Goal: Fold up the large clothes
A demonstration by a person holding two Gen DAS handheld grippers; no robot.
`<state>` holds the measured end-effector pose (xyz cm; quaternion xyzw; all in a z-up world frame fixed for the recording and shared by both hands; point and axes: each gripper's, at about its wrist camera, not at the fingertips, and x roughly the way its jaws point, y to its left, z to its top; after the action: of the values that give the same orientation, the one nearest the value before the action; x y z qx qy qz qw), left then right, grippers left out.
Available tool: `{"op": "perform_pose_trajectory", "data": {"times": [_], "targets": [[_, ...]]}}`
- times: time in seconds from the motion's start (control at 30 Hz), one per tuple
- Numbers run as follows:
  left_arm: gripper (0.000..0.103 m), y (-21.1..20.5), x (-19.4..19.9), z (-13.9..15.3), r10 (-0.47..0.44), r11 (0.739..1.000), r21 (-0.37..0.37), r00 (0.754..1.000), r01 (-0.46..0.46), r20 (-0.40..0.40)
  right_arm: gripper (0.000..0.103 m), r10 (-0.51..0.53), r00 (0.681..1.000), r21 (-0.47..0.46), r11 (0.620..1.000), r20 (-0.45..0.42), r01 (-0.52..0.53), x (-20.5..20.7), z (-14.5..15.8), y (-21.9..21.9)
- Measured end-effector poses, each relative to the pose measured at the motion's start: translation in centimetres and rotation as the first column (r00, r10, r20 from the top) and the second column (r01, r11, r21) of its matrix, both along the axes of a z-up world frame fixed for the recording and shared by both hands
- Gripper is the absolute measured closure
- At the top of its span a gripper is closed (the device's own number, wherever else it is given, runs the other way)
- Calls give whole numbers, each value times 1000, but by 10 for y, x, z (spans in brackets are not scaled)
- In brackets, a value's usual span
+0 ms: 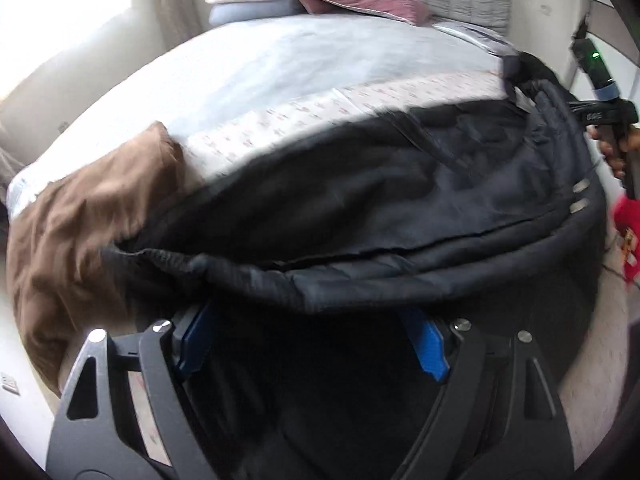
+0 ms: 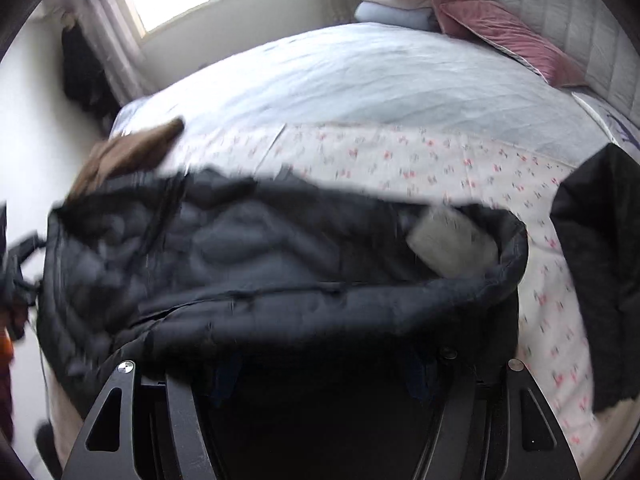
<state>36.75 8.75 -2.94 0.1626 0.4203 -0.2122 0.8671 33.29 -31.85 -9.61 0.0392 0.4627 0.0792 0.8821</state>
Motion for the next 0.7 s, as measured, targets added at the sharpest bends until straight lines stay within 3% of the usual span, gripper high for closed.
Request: {"op": "perform_pose_trajectory", "data": {"times": [0.1, 0.13, 0.2, 0.27, 0.47, 0.5, 0.57, 0.6, 0.63, 0.7], "targets": [[20, 13, 31, 7, 184, 982, 20, 978, -187, 95, 36, -136, 991, 17, 991, 18, 136, 22, 6, -19], [20, 24, 40, 13, 260, 965, -1, 958, -262, 119, 36, -190, 982, 30, 982, 26, 189, 25, 9, -29], [20, 44, 43, 22, 328, 944, -69, 936, -322, 130, 36, -236, 971, 58, 971, 38, 233, 27, 13, -47], [20, 59, 37, 25, 318, 943, -131, 943, -304, 100, 36, -253, 966, 74, 966, 52, 249, 23, 14, -66], [20, 75, 21, -1, 282, 954, -112, 959, -278, 24, 32, -248, 969, 70, 966, 11, 247, 7, -9, -97], [22, 78, 21, -7, 280, 952, -125, 960, -279, -9, 32, -248, 969, 71, 966, 2, 247, 8, -15, -98], [43, 78, 23, -13, 273, 946, -166, 961, -277, -52, 33, -245, 970, 69, 967, 5, 244, 5, -25, -94], [62, 76, 23, -14, 260, 942, -200, 963, -270, -77, 44, -241, 970, 62, 969, 23, 239, 5, -26, -91], [68, 74, 23, -13, 262, 939, -209, 962, -273, -80, 71, -227, 973, 60, 973, 41, 224, 3, -25, -88], [88, 66, 21, -7, 245, 943, -220, 968, -251, -54, 91, -219, 973, 32, 976, 73, 217, 1, -23, -82]]}}
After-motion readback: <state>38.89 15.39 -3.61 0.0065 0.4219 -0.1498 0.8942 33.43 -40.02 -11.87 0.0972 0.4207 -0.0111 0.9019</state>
